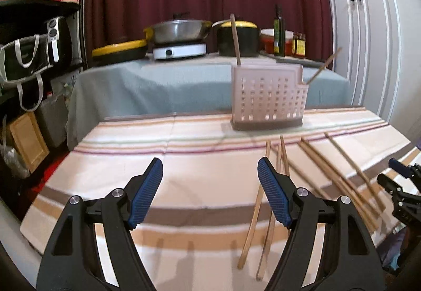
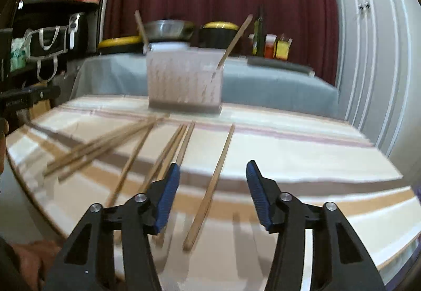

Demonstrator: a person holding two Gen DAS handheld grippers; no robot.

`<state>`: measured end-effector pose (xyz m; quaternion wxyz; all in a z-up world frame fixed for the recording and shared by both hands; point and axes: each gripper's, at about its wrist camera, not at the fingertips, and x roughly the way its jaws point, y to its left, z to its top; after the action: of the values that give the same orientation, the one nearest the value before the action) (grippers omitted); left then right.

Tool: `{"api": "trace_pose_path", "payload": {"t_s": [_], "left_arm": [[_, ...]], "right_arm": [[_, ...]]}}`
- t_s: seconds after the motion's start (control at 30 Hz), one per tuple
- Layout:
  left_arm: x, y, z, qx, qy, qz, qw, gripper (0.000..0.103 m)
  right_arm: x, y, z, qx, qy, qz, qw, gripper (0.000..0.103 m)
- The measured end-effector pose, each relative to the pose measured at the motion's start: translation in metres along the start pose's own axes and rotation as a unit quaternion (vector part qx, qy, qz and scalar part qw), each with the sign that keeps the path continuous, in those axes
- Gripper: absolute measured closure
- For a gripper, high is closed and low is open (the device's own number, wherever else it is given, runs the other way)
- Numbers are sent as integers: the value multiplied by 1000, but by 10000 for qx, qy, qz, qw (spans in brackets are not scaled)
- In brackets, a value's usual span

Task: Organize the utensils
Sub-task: 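Move both tools back down to the remaining chopsticks, then close the left tool on a chopstick while the right tool grasps another chopstick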

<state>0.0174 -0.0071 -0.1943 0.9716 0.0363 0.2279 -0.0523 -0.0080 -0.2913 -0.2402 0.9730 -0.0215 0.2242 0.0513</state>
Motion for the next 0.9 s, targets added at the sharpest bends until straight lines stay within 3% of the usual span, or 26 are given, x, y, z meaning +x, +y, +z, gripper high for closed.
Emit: {"api": "trace_pose_path", "payload": {"t_s": [0.2,0.37,0.7,0.9], "left_arm": [[1,1,-18,-79,140,6,9999,30],[5,0,-27,-53,235,-13,9997,30],[5,-7,-44,114,370,-229,9990,32],[12,-11,-55,251,517,-377,9976,51]], "right_arm": [[7,-2,-21,26,310,4,9995,58],[5,-11,-26,103,321,-133,9993,61],[7,-18,-27,219,315,44,9993,82],[9,-19,-26,210,326,76,9992,84]]}}
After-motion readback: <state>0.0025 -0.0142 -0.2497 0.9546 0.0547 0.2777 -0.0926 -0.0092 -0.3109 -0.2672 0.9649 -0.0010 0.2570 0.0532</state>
